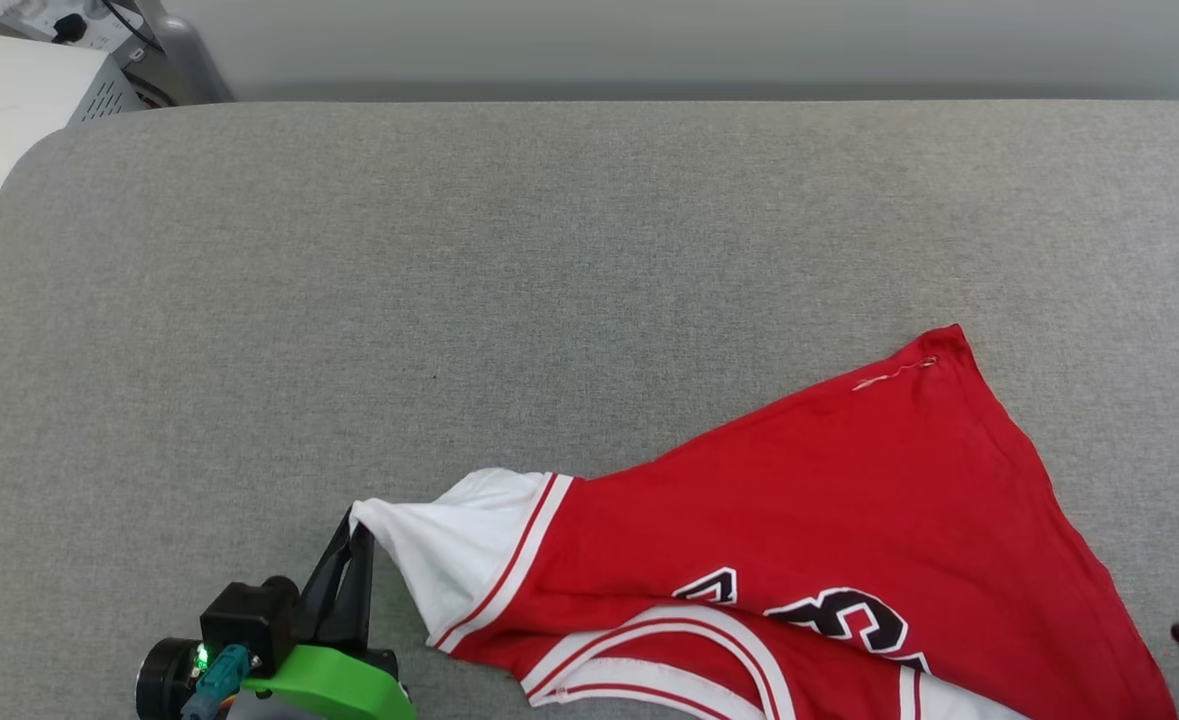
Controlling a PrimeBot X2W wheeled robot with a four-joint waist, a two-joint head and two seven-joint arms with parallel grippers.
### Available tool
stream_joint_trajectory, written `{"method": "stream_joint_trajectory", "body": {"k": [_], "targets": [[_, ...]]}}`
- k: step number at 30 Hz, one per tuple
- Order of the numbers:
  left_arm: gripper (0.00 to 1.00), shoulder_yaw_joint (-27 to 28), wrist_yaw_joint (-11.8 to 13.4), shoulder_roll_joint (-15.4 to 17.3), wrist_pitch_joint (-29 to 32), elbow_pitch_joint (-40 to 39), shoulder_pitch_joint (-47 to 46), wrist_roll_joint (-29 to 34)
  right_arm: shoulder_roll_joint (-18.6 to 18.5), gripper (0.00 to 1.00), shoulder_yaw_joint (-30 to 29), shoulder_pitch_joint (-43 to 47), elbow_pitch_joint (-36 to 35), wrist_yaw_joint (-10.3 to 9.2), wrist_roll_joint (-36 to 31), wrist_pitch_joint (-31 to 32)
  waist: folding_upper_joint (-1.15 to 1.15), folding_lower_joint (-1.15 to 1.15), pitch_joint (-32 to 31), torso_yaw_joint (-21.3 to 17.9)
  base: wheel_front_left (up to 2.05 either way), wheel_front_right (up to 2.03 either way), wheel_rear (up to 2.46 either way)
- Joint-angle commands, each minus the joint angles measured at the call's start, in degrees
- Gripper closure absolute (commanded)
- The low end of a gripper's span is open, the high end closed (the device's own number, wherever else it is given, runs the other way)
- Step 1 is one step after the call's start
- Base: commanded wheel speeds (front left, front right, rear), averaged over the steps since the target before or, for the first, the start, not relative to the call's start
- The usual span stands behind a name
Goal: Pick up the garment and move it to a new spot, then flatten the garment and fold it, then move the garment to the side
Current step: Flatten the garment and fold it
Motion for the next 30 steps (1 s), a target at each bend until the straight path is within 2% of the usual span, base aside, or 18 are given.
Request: {"method": "stream_joint_trajectory", "body": {"k": [1, 6, 12, 14, 21, 25, 30], "targets": [[1.00, 0.0, 0.0, 0.3, -0.3, 0.0, 0.4, -0.3, -0.4, 0.00, -0.8, -2.3, -1.9, -0.04, -0.6, -0.5, 0.00, 0.00, -0.1, 0.3, 0.00, 0.00, 0.00], [1.00, -0.7, -0.1, 0.1, -0.3, -0.2, -0.4, -0.1, -1.8, 0.00, -1.6, -10.5, -7.6, -0.04, -2.7, -1.3, 0.00, 0.00, 0.6, 1.6, 0.00, 0.00, 0.00], [1.00, -1.7, -0.6, -0.3, -0.3, -0.5, -2.5, 0.4, -4.0, 0.00, 4.4, -24.2, -6.8, -0.04, -4.2, 2.8, 0.00, 0.00, 3.0, 3.5, 0.00, 0.00, 0.00], [1.00, -2.0, -0.7, -0.4, -0.3, -0.7, -3.4, 0.7, -5.1, 0.00, 7.8, -28.8, -4.5, -0.04, -5.6, 5.5, 0.00, 0.00, 4.0, 4.2, 0.00, 0.00, 0.00], [1.00, -3.3, -1.5, -1.3, -0.3, -1.1, -6.7, 1.5, -3.0, 0.00, 17.7, -42.7, 7.4, -0.04, -6.1, 15.7, 0.00, 0.00, 7.3, 6.9, 0.00, 0.00, 0.00], [1.00, -4.0, -1.9, -2.0, -0.3, -1.2, -8.4, 2.0, -2.4, 0.00, 23.0, -47.9, 13.5, -0.04, -7.9, 16.8, 0.00, 0.00, 9.2, 8.4, 0.00, 0.00, 0.00], [1.00, -4.2, -2.3, -2.6, -0.3, -1.5, -9.7, 2.4, -0.8, 0.00, 26.9, -51.1, 21.9, -0.04, -8.8, 14.2, 0.00, 0.00, 10.8, 10.0, 0.00, 0.00, 0.00]]}}
